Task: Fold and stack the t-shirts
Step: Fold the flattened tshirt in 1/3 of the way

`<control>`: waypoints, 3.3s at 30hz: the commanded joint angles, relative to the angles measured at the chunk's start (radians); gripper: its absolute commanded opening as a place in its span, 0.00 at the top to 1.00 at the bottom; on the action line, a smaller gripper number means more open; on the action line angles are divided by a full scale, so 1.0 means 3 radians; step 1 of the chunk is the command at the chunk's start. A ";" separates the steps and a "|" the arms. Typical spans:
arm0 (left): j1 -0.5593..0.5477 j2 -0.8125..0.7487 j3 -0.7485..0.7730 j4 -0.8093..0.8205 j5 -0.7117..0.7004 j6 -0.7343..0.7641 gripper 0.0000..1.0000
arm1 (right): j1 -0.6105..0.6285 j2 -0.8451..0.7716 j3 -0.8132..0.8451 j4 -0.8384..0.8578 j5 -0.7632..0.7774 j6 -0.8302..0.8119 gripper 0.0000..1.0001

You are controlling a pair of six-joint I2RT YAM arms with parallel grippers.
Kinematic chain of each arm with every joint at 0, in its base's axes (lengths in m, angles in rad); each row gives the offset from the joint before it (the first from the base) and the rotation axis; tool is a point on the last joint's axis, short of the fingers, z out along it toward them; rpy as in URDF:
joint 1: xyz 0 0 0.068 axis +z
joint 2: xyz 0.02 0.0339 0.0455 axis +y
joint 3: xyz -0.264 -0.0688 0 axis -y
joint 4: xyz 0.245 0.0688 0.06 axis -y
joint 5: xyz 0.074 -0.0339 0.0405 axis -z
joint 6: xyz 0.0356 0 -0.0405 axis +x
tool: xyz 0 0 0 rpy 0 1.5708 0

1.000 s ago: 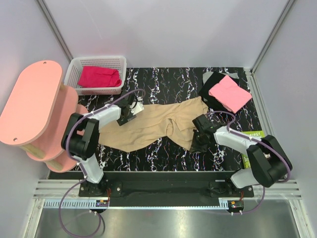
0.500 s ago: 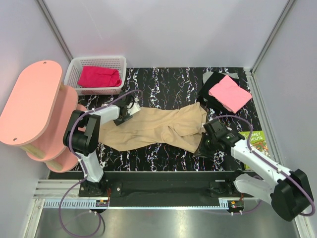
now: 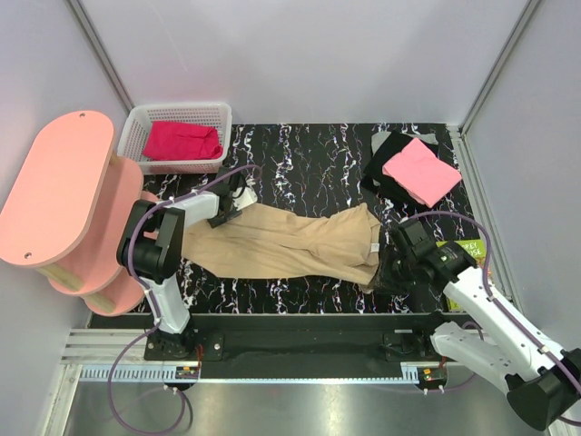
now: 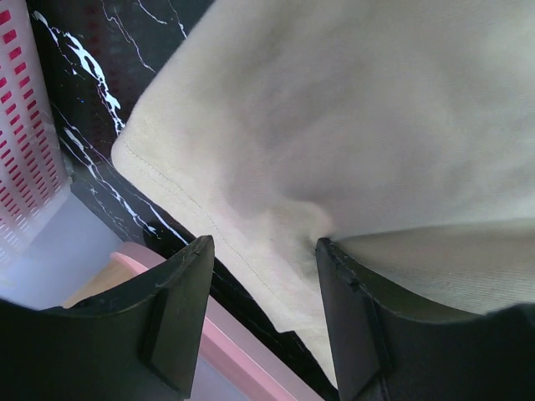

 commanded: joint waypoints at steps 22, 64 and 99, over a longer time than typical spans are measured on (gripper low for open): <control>-0.0138 -0.1155 -0.0680 -0.0205 0.0168 -0.0070 0.41 | -0.0722 0.2885 0.1686 0.1070 0.0401 -0.0964 0.50; 0.0220 -0.0843 -0.0088 -0.0240 0.0494 -0.0177 0.41 | -0.1368 0.3811 0.2015 0.1065 0.0079 -0.1276 0.60; 0.0746 0.0809 0.1376 -0.0987 0.0986 -0.0827 0.43 | -0.1311 0.4347 0.2781 0.0978 0.0069 -0.1393 0.64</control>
